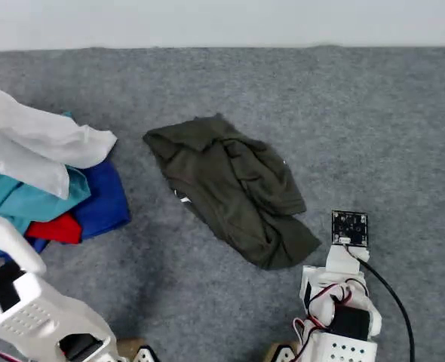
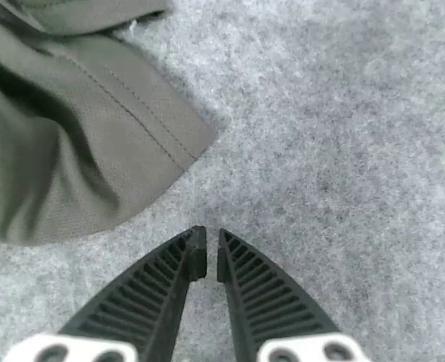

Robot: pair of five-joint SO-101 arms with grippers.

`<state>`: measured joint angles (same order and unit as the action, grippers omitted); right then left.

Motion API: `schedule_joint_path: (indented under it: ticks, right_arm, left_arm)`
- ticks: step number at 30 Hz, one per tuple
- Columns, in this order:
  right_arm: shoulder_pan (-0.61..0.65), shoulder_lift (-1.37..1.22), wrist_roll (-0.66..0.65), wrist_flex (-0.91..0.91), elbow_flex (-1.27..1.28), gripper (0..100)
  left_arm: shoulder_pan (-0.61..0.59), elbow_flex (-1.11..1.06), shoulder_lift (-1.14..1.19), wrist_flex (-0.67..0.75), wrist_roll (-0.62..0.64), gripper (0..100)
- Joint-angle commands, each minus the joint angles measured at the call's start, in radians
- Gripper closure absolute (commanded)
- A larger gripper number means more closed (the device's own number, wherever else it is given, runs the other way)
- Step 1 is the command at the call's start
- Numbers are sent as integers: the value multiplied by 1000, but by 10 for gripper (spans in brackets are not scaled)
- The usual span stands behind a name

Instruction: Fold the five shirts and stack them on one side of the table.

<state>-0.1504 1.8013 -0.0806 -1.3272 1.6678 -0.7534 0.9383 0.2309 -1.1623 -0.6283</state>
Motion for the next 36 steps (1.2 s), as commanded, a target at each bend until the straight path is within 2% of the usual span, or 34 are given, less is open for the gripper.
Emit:
schedule_joint_path:
  ticks: [1,4,6,8,10,16,20,27,36]
  right_arm:
    - [2,12,6,18,14,963]
    - [2,12,6,18,14,963]
    - [2,12,6,18,14,963]
    - [2,12,6,18,14,963]
    - [2,12,6,18,14,963]
    - [2,12,6,18,14,963]
    - [2,12,6,18,14,963]
    - [2,12,6,18,14,963]
    - [2,12,6,18,14,963]
  left_arm:
    - [-25,-24,-72,14,9,985]
    - [-25,-16,-75,-49,-17,948]
    - [-25,12,-75,-103,-66,855]
    - [-25,42,-75,-150,-58,765]
    - [-25,82,-75,-201,-34,724]
    - [23,236,-75,-356,-26,720]
    - [150,297,-75,-578,-31,719]
    - [374,145,-77,-595,-35,721]
    - [560,-211,-161,-595,-35,721]
